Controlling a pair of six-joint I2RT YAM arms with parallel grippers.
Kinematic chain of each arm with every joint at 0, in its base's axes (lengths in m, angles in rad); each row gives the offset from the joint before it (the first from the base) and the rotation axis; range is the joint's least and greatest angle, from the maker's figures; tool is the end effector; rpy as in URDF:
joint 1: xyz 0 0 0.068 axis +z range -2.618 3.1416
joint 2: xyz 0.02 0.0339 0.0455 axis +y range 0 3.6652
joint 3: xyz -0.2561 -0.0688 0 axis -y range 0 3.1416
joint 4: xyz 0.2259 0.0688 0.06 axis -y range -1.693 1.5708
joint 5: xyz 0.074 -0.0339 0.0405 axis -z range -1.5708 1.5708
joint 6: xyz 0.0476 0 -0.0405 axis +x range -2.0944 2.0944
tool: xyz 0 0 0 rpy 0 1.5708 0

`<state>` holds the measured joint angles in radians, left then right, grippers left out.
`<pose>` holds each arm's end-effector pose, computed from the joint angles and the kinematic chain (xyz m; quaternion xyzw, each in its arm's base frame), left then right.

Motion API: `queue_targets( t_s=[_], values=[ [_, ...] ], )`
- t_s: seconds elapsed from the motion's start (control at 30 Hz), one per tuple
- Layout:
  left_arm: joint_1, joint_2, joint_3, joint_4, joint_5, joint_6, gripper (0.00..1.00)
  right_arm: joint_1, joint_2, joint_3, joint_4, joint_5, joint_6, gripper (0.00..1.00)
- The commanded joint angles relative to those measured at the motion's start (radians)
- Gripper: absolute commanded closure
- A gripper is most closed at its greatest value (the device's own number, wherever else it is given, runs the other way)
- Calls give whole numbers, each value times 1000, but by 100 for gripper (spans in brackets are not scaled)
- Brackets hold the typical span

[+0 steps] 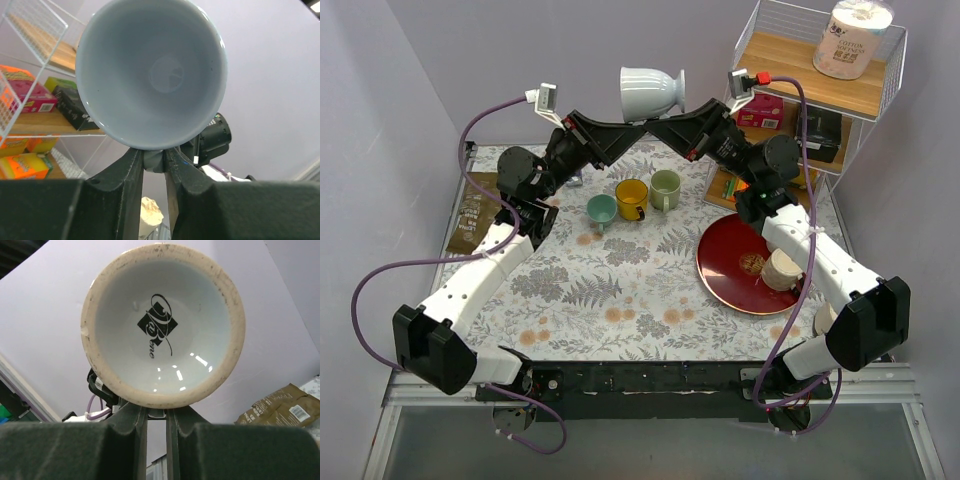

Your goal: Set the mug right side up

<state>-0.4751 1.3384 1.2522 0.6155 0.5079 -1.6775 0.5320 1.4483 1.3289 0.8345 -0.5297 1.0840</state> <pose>0.2482 -0.1537 0.4614 -0.0927 0.5204 -0.7984 0.2885 0.2524 0.1765 0.4758 -0.1200 0.4502 0.7099 0.5282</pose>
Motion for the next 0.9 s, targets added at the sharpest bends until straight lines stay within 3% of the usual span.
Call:
queue_targets(
  t_s=[0.0, 0.07, 0.1, 0.2, 0.6, 0.73, 0.87],
  values=[
    [-8, -57, 59, -146, -94, 131, 100, 28, -12, 4, -104, -62, -50, 87],
    [-7, -71, 56, -183, -136, 157, 100, 26, -20, -13, -118, -56, -53, 71],
    [-7, -83, 56, -219, -150, 166, 100, 26, -25, -32, -133, -49, -56, 57],
    [-7, -110, 62, -321, -222, 200, 100, 26, -22, -36, -219, -42, -73, 42],
    [-7, -177, 115, -798, -549, 358, 100, 26, 44, -151, -389, -131, 13, 35],
    [-7, -202, 110, -914, -699, 430, 100, 26, 55, -148, -512, -135, -27, 35],
    [-7, -222, 66, -1023, -953, 485, 100, 25, 61, -122, -665, -99, -108, 34]
  ],
)
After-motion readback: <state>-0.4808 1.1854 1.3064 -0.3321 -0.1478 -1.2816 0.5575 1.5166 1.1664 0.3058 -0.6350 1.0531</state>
